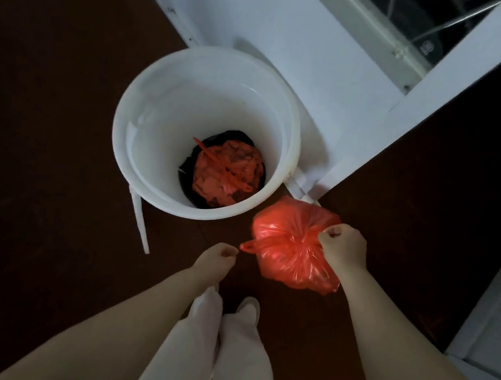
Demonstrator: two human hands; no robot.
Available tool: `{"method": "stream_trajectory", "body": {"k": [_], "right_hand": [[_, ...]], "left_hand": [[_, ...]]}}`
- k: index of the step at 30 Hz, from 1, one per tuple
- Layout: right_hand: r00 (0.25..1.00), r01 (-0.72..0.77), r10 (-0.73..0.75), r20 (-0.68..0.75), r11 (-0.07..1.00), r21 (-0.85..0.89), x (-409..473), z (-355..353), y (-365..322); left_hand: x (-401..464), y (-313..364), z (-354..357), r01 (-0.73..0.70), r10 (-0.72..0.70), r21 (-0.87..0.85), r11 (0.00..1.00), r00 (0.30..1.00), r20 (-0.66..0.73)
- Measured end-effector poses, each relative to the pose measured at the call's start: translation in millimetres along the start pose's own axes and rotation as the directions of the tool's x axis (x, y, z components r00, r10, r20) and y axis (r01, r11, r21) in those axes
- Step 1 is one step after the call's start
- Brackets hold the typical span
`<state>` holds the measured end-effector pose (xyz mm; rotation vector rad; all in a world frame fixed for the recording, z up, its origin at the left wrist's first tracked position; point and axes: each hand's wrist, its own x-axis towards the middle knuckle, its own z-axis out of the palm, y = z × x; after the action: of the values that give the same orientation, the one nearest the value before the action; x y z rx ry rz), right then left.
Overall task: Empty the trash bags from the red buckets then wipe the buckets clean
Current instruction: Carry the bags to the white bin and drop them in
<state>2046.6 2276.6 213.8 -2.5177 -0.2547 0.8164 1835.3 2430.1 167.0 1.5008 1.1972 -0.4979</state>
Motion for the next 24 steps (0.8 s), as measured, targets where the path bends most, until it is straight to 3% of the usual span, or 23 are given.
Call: {"method": "stream_trajectory", "body": {"k": [10,15,24], "right_hand": [[0.993,0.11,-0.107,-0.051,0.993,0.053,-63.7,-81.8,-62.2],[0.969,0.221,-0.204,-0.138,0.967,0.126,-93.0,-99.8,-113.9],[0.91,0.362,-0.3,-0.288,0.911,0.196,-112.5,-118.6,-202.2]], "left_hand": [[-69.1,41.7,-39.3,-0.131,0.104,-0.17,0.977,0.982,-0.159],[-90.4,53.8,-67.4,-0.096,0.036,-0.368,0.925,0.985,-0.167],[-104.6,40.6,-119.6,-0.116,0.013,-0.513,0.851,0.98,-0.2]]}}
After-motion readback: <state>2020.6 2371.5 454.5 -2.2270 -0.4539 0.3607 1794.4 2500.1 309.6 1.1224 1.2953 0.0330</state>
